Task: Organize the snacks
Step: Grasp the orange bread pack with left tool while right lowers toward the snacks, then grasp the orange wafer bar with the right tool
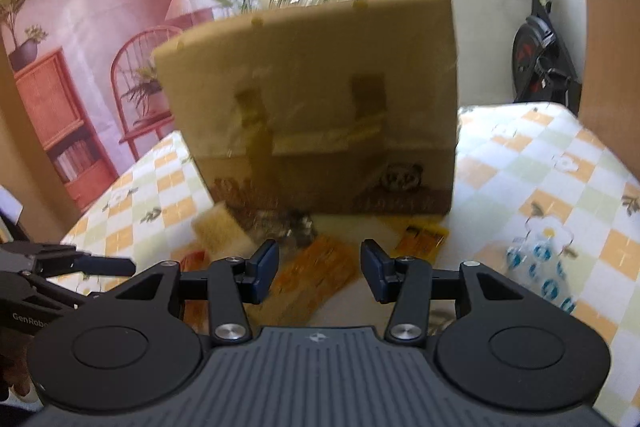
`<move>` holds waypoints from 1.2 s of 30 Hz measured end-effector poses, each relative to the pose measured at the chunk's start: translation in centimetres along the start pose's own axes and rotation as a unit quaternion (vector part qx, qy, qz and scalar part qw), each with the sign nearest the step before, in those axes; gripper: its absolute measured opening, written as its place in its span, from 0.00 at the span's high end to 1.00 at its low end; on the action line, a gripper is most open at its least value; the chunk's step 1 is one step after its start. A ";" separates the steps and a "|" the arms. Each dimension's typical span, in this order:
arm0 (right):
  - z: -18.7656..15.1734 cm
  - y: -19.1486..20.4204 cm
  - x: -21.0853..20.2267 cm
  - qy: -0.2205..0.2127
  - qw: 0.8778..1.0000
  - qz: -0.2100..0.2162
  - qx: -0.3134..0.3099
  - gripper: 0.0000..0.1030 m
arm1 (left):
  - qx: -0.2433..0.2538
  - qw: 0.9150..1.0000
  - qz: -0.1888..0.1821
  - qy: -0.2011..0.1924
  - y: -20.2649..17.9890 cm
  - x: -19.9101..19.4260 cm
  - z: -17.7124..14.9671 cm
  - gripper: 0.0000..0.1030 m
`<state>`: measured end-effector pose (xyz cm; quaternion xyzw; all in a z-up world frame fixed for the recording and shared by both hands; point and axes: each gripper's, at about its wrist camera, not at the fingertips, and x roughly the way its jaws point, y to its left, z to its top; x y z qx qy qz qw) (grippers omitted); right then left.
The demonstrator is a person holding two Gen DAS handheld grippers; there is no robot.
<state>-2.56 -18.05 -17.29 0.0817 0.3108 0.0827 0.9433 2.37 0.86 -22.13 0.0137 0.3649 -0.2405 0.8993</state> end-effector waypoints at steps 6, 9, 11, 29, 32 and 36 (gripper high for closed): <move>-1.0 0.9 0.9 0.024 1.000 0.008 -0.005 0.52 | 0.047 0.999 -0.014 0.010 -1.4 0.8 -0.8 0.16; -1.1 0.9 1.1 0.025 1.000 0.005 -0.005 0.52 | 0.053 0.998 -0.008 0.018 -1.4 1.6 -1.0 0.15; -1.1 0.7 1.2 0.029 1.000 0.003 -0.002 0.52 | 0.052 0.998 -0.008 0.020 -1.3 2.0 -1.1 0.15; -1.7 0.2 2.1 0.049 0.999 -0.005 0.006 0.52 | 0.007 1.000 0.021 0.011 -0.3 2.4 -2.0 0.17; -1.8 0.0 2.2 0.052 0.999 -0.007 0.008 0.52 | -0.016 0.999 0.045 0.006 0.1 1.9 -2.2 0.17; -1.9 -0.1 2.8 0.061 0.998 -0.006 0.007 0.52 | -0.044 0.997 0.058 -0.006 0.8 1.3 -2.8 0.17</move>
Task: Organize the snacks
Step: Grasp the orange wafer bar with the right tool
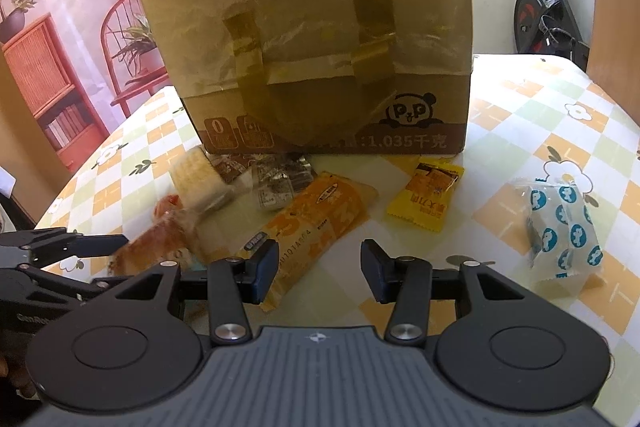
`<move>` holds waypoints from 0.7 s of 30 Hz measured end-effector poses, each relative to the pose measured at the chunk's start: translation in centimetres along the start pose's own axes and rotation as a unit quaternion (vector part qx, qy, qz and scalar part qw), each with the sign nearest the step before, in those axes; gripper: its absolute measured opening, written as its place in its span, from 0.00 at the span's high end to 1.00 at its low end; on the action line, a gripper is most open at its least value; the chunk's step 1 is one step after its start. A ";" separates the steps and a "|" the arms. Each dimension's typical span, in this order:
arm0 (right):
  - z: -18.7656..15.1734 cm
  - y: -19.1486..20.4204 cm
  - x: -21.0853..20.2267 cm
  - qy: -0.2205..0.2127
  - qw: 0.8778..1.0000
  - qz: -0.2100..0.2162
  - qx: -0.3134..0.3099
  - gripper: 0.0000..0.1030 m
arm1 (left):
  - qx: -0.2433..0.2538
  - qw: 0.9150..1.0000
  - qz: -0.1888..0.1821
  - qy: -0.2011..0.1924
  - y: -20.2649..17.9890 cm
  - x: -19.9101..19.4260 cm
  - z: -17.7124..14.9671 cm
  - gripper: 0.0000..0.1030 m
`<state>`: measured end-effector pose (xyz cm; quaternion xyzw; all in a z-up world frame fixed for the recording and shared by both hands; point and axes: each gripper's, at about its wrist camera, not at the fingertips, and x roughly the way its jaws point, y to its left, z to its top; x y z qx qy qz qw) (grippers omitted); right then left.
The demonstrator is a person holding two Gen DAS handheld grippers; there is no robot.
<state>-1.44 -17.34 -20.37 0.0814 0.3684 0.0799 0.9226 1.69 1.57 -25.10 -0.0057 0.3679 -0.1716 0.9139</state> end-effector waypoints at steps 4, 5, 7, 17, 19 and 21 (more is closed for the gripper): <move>0.4 0.3 1.2 0.012 1.000 0.007 -0.007 0.50 | -0.007 1.000 0.005 -0.010 0.2 0.0 -0.3 0.17; 0.7 0.4 1.6 0.016 1.000 0.011 -0.008 0.48 | -0.006 1.000 0.007 -0.012 0.2 0.0 -0.4 0.17; 1.1 0.7 2.6 0.022 1.000 0.020 -0.011 0.43 | -0.006 1.000 0.007 -0.016 0.1 0.0 -0.5 0.17; 2.0 2.9 6.5 0.031 0.995 -0.024 -0.097 0.39 | -0.017 0.999 0.006 -0.034 0.4 -0.1 -1.2 0.17; 1.5 3.2 6.4 0.021 0.993 -0.032 -0.113 0.40 | -0.015 0.999 0.008 -0.033 0.3 0.0 -1.2 0.17; 0.8 3.3 5.9 0.010 0.991 -0.042 -0.124 0.40 | -0.013 0.999 0.011 -0.034 0.2 0.0 -1.2 0.17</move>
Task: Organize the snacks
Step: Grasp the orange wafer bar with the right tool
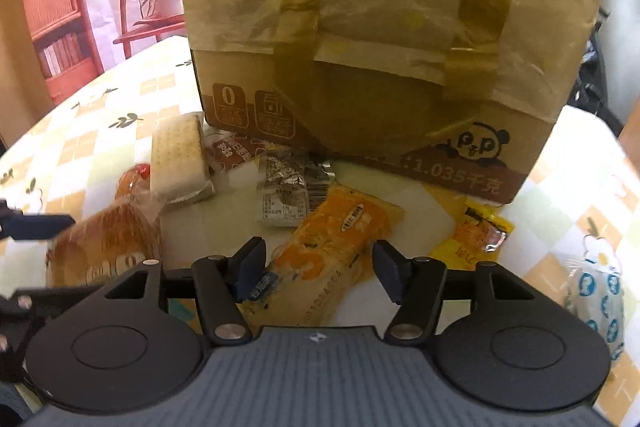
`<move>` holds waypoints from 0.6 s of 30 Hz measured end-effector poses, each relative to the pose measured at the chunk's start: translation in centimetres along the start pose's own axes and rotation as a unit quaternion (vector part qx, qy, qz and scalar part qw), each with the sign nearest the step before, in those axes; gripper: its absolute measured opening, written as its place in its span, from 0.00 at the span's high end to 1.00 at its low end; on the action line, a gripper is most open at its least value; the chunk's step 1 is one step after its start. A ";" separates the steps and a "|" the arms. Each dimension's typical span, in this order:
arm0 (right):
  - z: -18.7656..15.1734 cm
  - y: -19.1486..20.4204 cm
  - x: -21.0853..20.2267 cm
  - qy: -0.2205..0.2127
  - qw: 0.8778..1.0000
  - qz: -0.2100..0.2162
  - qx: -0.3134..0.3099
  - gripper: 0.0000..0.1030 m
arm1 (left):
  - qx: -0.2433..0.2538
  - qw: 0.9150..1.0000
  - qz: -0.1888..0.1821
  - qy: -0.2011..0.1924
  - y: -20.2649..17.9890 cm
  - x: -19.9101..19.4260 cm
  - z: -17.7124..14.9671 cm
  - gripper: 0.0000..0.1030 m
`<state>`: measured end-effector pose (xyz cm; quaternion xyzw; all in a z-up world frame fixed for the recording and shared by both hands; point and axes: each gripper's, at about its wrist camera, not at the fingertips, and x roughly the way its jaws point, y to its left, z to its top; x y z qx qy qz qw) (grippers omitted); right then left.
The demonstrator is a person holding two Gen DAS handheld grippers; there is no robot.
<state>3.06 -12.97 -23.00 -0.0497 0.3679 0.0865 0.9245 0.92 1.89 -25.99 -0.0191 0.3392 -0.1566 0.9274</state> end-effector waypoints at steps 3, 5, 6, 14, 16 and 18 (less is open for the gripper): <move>-0.9 0.1 -0.8 -0.013 1.000 -0.016 -0.004 0.41 | 0.001 1.000 0.002 -0.002 0.0 -0.1 -0.2 0.17; -1.5 -0.2 -1.2 -0.021 1.000 -0.019 0.004 0.46 | 0.003 1.000 0.002 -0.004 0.0 -0.2 -0.3 0.17; -1.7 -0.4 -1.5 -0.024 0.999 -0.018 0.009 0.52 | 0.003 1.000 0.001 -0.004 0.0 -0.3 -0.3 0.17; -2.4 -0.7 -2.1 -0.039 0.999 -0.029 0.021 0.58 | 0.004 1.000 -0.001 -0.006 0.2 -0.3 -0.4 0.17; -2.5 -0.9 -1.8 -0.041 0.998 -0.029 0.026 0.57 | 0.004 1.000 -0.001 -0.006 0.1 -0.3 -0.4 0.17; -2.7 -1.2 -1.6 -0.048 0.998 -0.025 0.035 0.57 | 0.003 1.000 -0.002 -0.006 0.1 -0.3 -0.4 0.17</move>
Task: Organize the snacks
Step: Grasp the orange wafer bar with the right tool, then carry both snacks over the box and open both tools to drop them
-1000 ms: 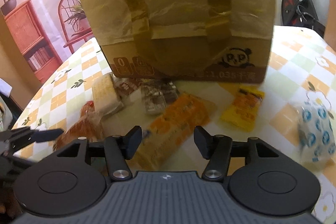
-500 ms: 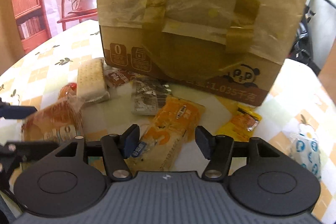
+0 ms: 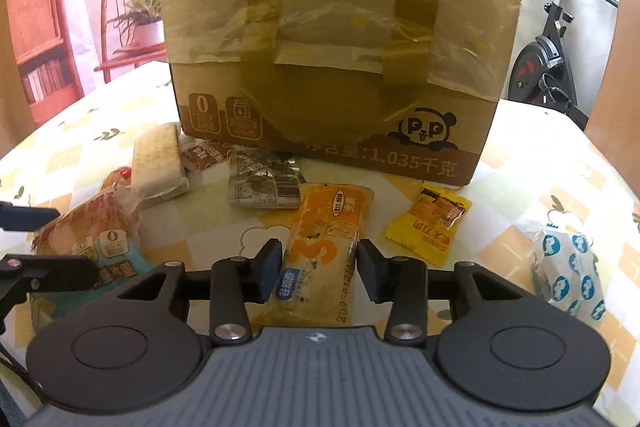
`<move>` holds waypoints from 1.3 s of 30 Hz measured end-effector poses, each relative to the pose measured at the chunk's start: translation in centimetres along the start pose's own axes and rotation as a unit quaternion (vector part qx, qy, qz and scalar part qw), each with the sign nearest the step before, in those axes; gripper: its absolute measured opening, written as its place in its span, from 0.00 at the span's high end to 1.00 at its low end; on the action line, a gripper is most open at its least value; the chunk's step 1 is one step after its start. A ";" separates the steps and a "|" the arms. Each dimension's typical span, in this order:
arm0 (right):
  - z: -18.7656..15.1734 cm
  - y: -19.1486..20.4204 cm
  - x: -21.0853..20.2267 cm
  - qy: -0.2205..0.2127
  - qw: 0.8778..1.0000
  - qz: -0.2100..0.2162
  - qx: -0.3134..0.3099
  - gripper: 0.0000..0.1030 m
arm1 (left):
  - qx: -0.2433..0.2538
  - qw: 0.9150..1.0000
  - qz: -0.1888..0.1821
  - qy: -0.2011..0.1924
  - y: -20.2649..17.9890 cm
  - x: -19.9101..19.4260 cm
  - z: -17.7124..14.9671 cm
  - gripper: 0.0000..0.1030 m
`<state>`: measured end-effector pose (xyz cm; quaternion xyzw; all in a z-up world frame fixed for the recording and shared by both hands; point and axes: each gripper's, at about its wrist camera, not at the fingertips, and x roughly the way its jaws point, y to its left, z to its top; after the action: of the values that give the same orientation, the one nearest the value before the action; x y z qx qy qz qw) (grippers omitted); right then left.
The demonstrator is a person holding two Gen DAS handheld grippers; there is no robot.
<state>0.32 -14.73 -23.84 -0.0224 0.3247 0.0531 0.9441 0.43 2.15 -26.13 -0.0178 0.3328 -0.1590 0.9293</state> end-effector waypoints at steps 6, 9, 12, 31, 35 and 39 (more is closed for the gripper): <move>-1.0 -0.3 0.1 -0.017 1.000 0.010 0.010 0.56 | 0.002 1.000 0.002 0.002 -0.1 0.0 0.0 0.17; -1.1 -0.6 0.0 -0.019 0.999 0.018 0.019 0.56 | 0.000 1.000 0.000 0.004 0.0 0.0 0.1 0.17; -1.2 -0.7 0.1 -0.018 0.999 0.022 0.022 0.56 | -0.004 1.000 -0.001 0.004 0.0 0.1 0.1 0.17; -1.2 -1.0 0.3 -0.015 0.999 0.031 0.029 0.56 | 0.024 0.999 -0.023 0.027 0.1 1.0 1.7 0.16; -1.2 -1.0 0.3 -0.013 0.999 0.032 0.031 0.56 | 0.035 0.997 -0.044 0.050 0.4 1.9 1.9 0.16; -1.2 -1.1 0.3 -0.012 0.999 0.035 0.035 0.56 | 0.036 0.996 -0.053 0.058 0.4 2.3 2.0 0.16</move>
<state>-0.08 -15.92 -25.00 0.0222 0.3157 0.0746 0.9457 3.48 1.66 -26.03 0.0078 0.3788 -0.2205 0.8988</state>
